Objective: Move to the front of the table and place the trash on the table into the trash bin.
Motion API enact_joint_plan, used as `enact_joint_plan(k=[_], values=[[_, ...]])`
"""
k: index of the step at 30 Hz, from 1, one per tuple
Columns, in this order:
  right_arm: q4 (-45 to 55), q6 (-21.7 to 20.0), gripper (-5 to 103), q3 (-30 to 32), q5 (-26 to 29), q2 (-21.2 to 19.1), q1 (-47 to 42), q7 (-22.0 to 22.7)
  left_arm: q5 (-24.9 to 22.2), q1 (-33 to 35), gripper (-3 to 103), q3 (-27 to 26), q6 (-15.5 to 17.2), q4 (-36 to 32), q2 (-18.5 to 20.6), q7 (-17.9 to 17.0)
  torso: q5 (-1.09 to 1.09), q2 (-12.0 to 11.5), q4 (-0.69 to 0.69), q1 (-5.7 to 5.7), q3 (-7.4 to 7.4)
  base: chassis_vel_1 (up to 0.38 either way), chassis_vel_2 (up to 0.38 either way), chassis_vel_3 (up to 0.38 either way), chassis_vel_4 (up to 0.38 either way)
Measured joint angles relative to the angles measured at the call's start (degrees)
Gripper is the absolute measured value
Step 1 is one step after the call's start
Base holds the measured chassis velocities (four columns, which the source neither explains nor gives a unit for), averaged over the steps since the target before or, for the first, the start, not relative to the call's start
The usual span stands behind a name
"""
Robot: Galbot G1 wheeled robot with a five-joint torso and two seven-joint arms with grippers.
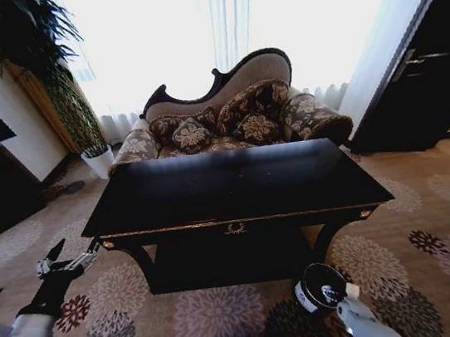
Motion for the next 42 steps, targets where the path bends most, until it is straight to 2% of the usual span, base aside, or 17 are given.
enact_joint_plan(k=[6,11,12,14,15,19,23,25,26,29,34,42], values=[[1.1,2.6,100,0.2,0.2,1.0,0.5,-0.6,0.0,0.0,100,0.0,0.0,0.0,0.0,0.0,-0.01,0.0,0.05,0.0,-0.01,0.0,0.0,0.0,0.0],[4.1,11.2,100,0.8,-2.6,0.6,-4.5,-5.6,0.0,0.0,100,0.0,0.0,0.0,0.0,0.0,0.01,0.0,0.03,0.0,-0.01,0.0,0.0,0.0,0.0],[4.1,11.2,100,0.8,-2.6,0.6,-4.5,-5.6,0.0,0.0,100,0.0,0.0,0.0,0.0,0.0,0.01,0.0,0.03,0.0,-0.01,0.0,0.0,0.0,0.0],[6.3,16.3,100,2.0,-4.7,0.8,-8.2,-8.3,0.0,0.0,100,0.0,0.0,0.0,0.0,0.0,-0.02,0.0,0.02,0.0,-0.01,0.0,0.0,0.0,0.0],[6.3,16.3,100,2.0,-4.7,0.8,-8.2,-8.3,0.0,0.0,100,0.0,0.0,0.0,0.0,0.0,-0.02,0.0,0.02,0.0,-0.01,0.0,0.0,0.0,0.0],[13.1,21.5,100,5.4,-6.3,2.1,-15.1,-11.9,0.0,0.0,100,0.0,0.0,0.0,0.0,0.0,-0.02,0.0,0.02,0.0,-0.01,0.0,0.0,0.0,0.0],[20.4,24.0,100,8.5,-7.6,3.6,-19.9,-13.1,0.0,0.0,100,0.0,0.0,0.0,0.0,0.0,-0.01,0.0,0.02,0.0,-0.01,0.0,0.0,0.0,0.0],[22.0,24.2,100,9.1,-7.7,3.9,-20.9,-13.2,0.0,0.0,100,0.0,0.0,0.0,0.0,0.0,-0.02,0.0,0.03,-0.01,-0.01,0.0,0.0,0.0,0.0],[25.9,24.4,100,10.3,-7.6,4.6,-23.3,-13.4,0.0,0.0,100,0.0,0.0,0.0,0.0,0.0,-0.01,0.0,0.03,0.0,-0.01,0.0,0.0,0.0,0.0],[30.9,24.7,100,12.1,-7.3,5.7,-26.5,-13.6,0.0,0.0,100,0.0,0.0,0.0,0.0,0.0,-0.02,0.0,0.03,-0.01,-0.01,0.0,0.0,0.0,0.0],[41.2,27.3,100,16.7,-5.4,7.6,-33.3,-15.7,0.0,0.0,100,0.0,0.0,0.0,0.0,0.0,-0.01,0.0,0.02,-0.01,-0.01,0.0,0.0,0.0,0.0],[52.4,29.0,100,22.2,-4.6,8.8,-38.5,-16.7,0.0,0.0,100,0.0,0.0,0.0,0.0,0.0,-0.01,0.0,0.02,-0.01,-0.01,0.0,0.0,0.0,0.0]])
